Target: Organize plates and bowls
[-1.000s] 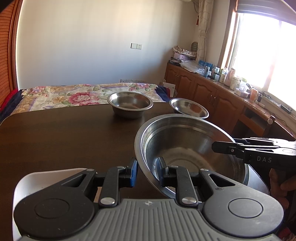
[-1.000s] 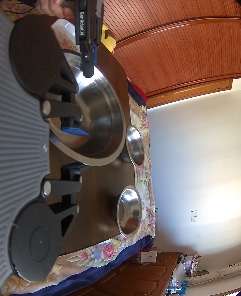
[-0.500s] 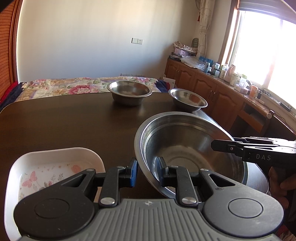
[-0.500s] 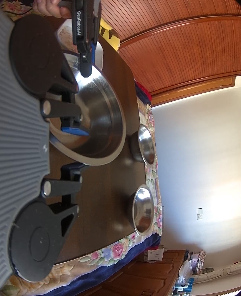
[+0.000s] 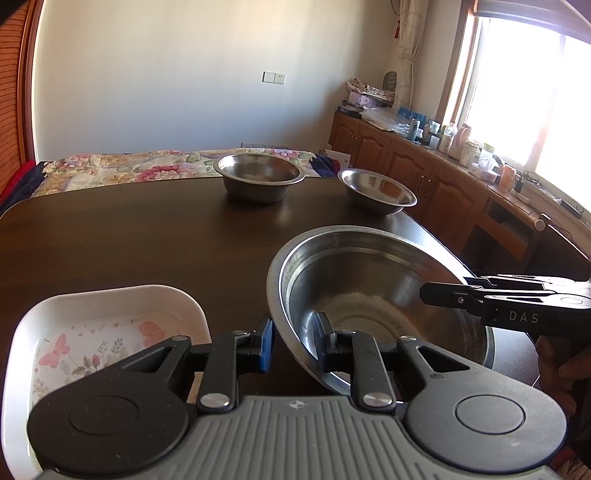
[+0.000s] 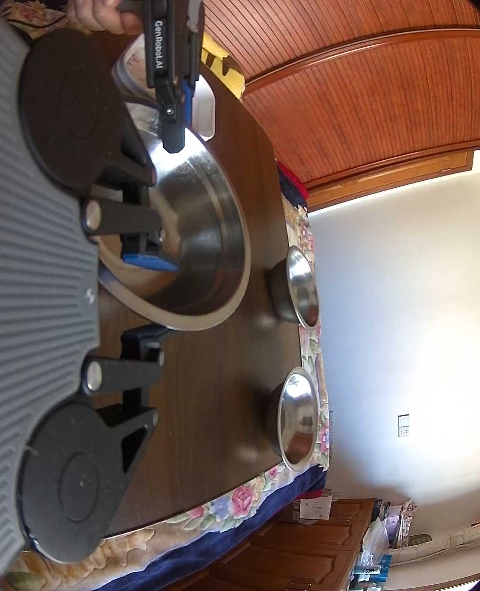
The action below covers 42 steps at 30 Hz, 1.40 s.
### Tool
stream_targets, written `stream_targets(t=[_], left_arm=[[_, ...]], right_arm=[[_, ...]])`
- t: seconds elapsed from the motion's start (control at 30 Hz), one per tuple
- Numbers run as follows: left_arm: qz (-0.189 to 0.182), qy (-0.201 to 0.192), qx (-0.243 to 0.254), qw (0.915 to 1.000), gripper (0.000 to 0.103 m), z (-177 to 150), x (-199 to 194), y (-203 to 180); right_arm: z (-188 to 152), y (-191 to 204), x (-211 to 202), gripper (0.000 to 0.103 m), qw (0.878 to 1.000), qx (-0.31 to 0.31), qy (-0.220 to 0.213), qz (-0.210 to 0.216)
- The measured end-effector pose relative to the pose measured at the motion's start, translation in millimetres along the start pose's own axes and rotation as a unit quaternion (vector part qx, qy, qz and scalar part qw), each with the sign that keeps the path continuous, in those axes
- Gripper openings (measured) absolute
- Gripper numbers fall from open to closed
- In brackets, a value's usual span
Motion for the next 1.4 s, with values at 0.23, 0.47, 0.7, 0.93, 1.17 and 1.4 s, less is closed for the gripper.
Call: stream_targets(t=[0.23, 0.47, 0.7, 0.93, 1.17, 1.4], left_arm=[[-0.002, -0.005, -0.003, 1.0000, 0.024, -0.2, 1.3, 1.1], [0.003, -0.020, -0.008, 0.9998, 0.044, 7.1, -8.7, 7.7], [0.015, -0.041, 0.001, 0.9991, 0.050, 39.1, -15.4, 14.7], [0.035, -0.061, 0.014, 0.9974, 0.054, 79.6, -12.9, 22.4], [0.039, -0.059, 0.030, 0.9970, 0.054, 109.6, 9.3, 28.4], [0.042, -0.048, 0.035, 0.9974, 0.054, 134.8, 40.7, 37.7]], right_arm=[[-1.2, 1.2, 3.9, 0.034, 1.000, 0.000, 0.001, 0.003], [9.4, -6.4, -12.4, 0.039, 1.000, -0.015, -0.017, -0.010], [50.9, -22.3, -24.7, 0.048, 0.998, -0.042, -0.043, -0.019], [95.3, -25.6, 2.2, 0.060, 0.997, -0.069, -0.043, -0.001], [116.7, -23.1, 40.6, 0.060, 0.996, -0.079, -0.025, 0.027], [128.7, -27.0, 80.1, 0.059, 0.997, -0.075, -0.008, 0.033]])
Point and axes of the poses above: each gripper's, at about its wrist camera, not at the fingertips, and x roughly the way its jaws point, y to its left, z to its top, the point moved 5 cm from there along x, roughly the way its jaws point, and after that the axes turned 12 degrees about y, right-handed, at the moved point
